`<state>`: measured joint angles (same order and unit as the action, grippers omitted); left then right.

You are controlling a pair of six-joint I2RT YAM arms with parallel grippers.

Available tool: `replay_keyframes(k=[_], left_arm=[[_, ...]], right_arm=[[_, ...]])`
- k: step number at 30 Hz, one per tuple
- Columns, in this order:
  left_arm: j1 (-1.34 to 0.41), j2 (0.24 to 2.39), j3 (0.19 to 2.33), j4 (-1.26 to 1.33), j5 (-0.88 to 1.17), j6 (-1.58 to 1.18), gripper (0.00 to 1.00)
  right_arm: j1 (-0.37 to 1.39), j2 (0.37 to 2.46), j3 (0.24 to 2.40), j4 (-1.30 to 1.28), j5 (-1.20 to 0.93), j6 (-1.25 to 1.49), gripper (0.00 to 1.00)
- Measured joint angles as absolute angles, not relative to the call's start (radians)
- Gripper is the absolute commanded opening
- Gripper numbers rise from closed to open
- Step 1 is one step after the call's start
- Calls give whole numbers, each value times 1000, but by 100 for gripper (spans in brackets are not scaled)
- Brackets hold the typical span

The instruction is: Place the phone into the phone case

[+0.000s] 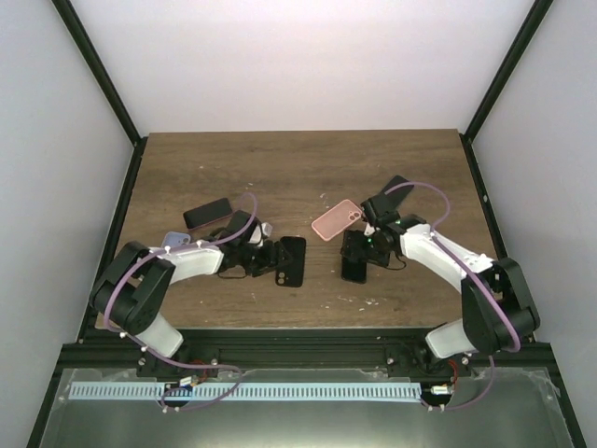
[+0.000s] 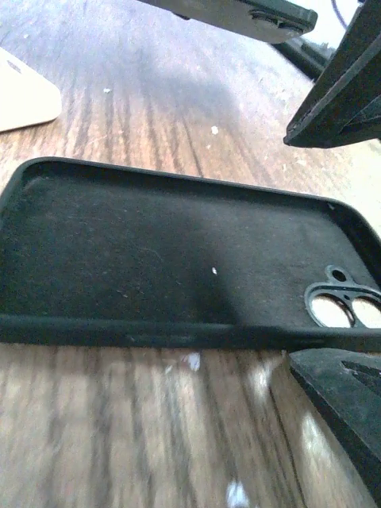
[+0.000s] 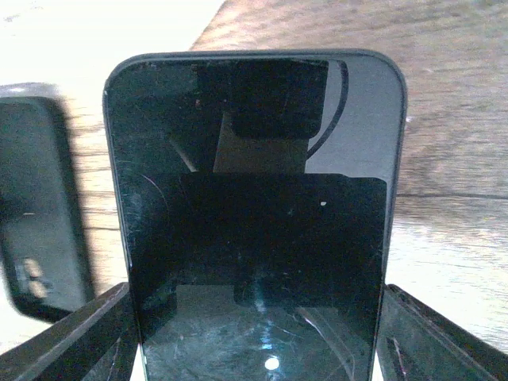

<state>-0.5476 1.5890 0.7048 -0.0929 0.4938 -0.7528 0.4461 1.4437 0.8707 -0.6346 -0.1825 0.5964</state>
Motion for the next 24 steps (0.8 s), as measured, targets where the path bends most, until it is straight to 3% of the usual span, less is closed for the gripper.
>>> replay_keyframes(k=[6, 9, 13, 15, 24], left_arm=[[-585, 1600, 632, 64, 595, -861, 70], [-606, 1595, 619, 95, 625, -889, 84], [-568, 1499, 597, 42, 601, -882, 90], [-531, 1419, 596, -8, 567, -865, 99], [-375, 1133, 619, -263, 432, -771, 100]], right_arm=[[453, 1403, 876, -584, -247, 627, 63], [469, 1405, 889, -566, -264, 643, 62], [509, 1427, 929, -537, -269, 671, 63], [539, 1450, 952, -517, -269, 684, 62], [692, 1665, 1109, -466, -268, 673, 64]])
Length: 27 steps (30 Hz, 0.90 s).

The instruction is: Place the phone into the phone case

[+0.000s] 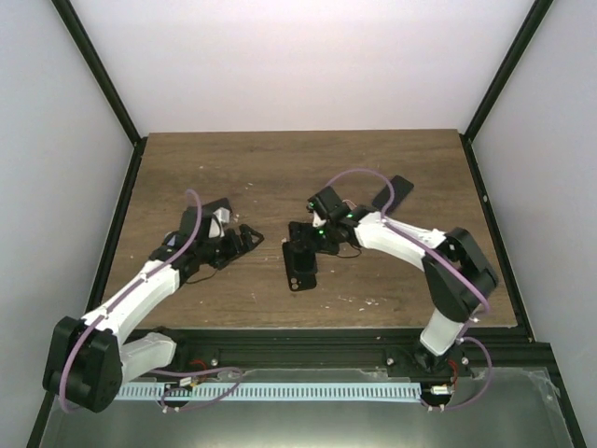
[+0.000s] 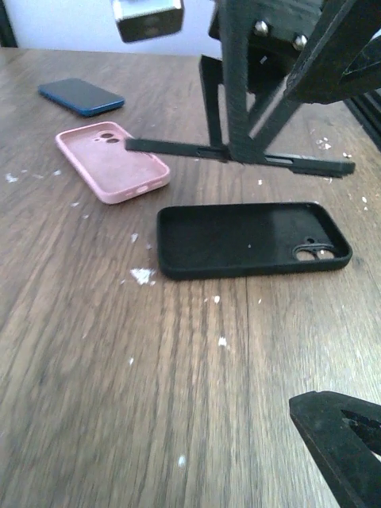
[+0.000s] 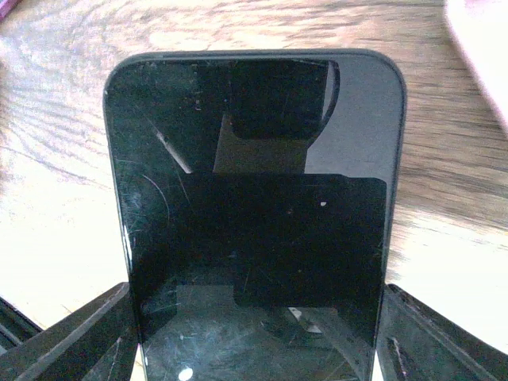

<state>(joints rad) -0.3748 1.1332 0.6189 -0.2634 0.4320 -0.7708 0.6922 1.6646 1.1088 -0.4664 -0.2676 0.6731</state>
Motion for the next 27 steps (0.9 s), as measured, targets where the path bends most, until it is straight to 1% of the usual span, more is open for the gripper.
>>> replay_keyframes(k=[5, 10, 27], left_arm=[[-299, 1077, 611, -320, 448, -746, 97], [-290, 1076, 603, -336, 487, -731, 92], [-290, 1141, 562, -326, 548, -726, 85]], right_arm=[[753, 1768, 1184, -461, -266, 653, 64], [782, 1826, 1198, -468, -260, 643, 64], [783, 1839, 1198, -496, -221, 641, 66]])
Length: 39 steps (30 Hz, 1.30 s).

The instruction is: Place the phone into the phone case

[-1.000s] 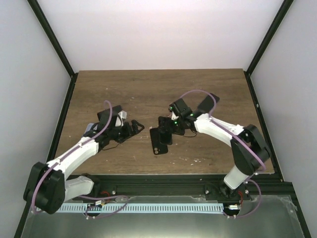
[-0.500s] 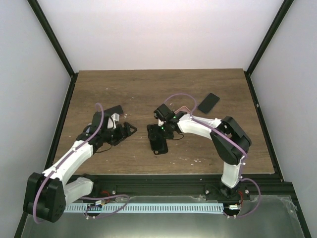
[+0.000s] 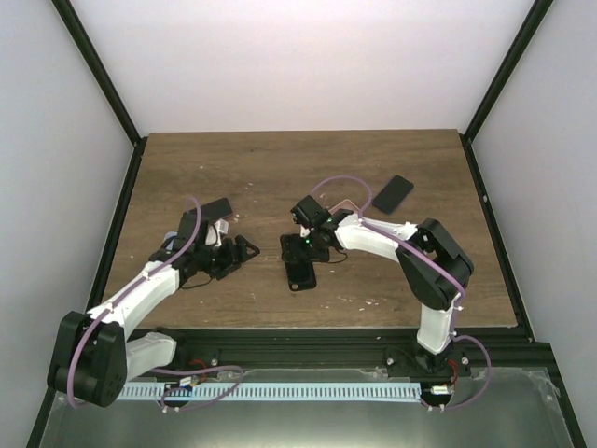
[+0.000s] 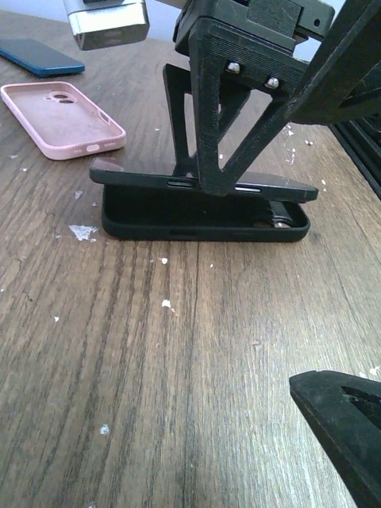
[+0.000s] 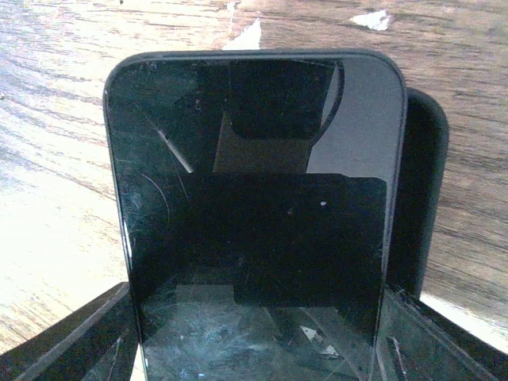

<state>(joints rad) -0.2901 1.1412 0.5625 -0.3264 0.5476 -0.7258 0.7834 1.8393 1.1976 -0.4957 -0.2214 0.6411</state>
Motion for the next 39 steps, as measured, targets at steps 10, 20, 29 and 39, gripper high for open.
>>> replay_keyframes(k=[10, 20, 29, 39], left_arm=[[-290, 1167, 560, -303, 571, -746, 80], [-290, 1210, 559, -277, 606, -762, 78], [-290, 1246, 559, -270, 620, -766, 76], [-299, 1302, 560, -225, 631, -772, 65]], right_arm=[[793, 1846, 1192, -506, -212, 645, 71], [801, 1856, 1190, -508, -197, 653, 80], [802, 1850, 1190, -513, -192, 670, 92], [802, 1771, 1167, -534, -162, 662, 73]])
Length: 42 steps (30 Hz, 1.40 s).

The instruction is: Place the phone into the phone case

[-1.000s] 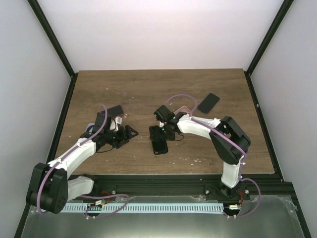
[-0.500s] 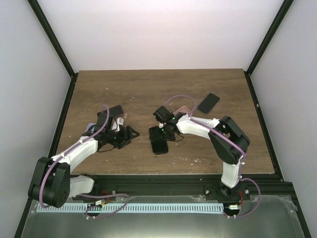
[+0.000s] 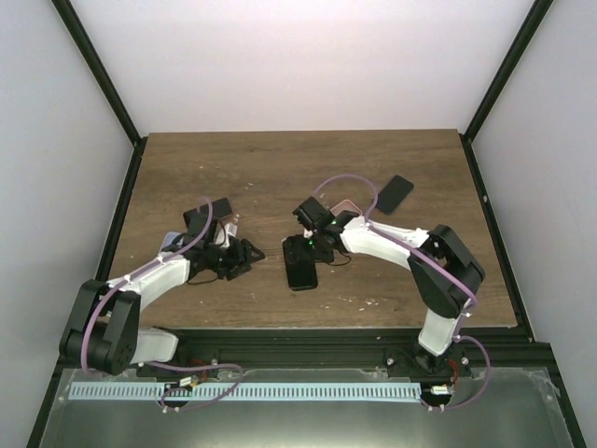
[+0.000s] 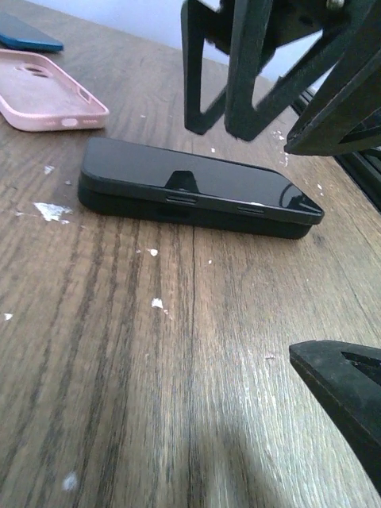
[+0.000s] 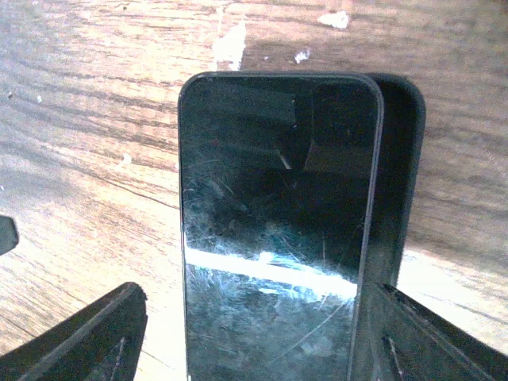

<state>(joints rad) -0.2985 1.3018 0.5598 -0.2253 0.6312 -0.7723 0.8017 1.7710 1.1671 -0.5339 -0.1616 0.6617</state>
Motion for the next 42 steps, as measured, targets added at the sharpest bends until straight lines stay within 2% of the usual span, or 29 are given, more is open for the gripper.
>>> replay_keyframes(k=[4, 11, 18, 23, 34, 42], left_arm=[[-334, 1362, 572, -202, 632, -780, 62], [-399, 1485, 649, -159, 631, -788, 53], [-420, 1591, 715, -109, 631, -800, 49], [-428, 1647, 744, -94, 631, -801, 44], [-447, 1715, 771, -80, 631, -809, 24], [-476, 1740, 811, -84, 626, -811, 19]], right_arm=[[791, 1744, 1145, -522, -147, 650, 60], [749, 1717, 1027, -456, -158, 643, 49], [702, 1671, 913, -342, -226, 645, 35], [676, 1658, 862, -262, -278, 646, 33], [667, 1668, 838, -147, -360, 648, 29], [662, 1671, 794, -73, -421, 678, 25]])
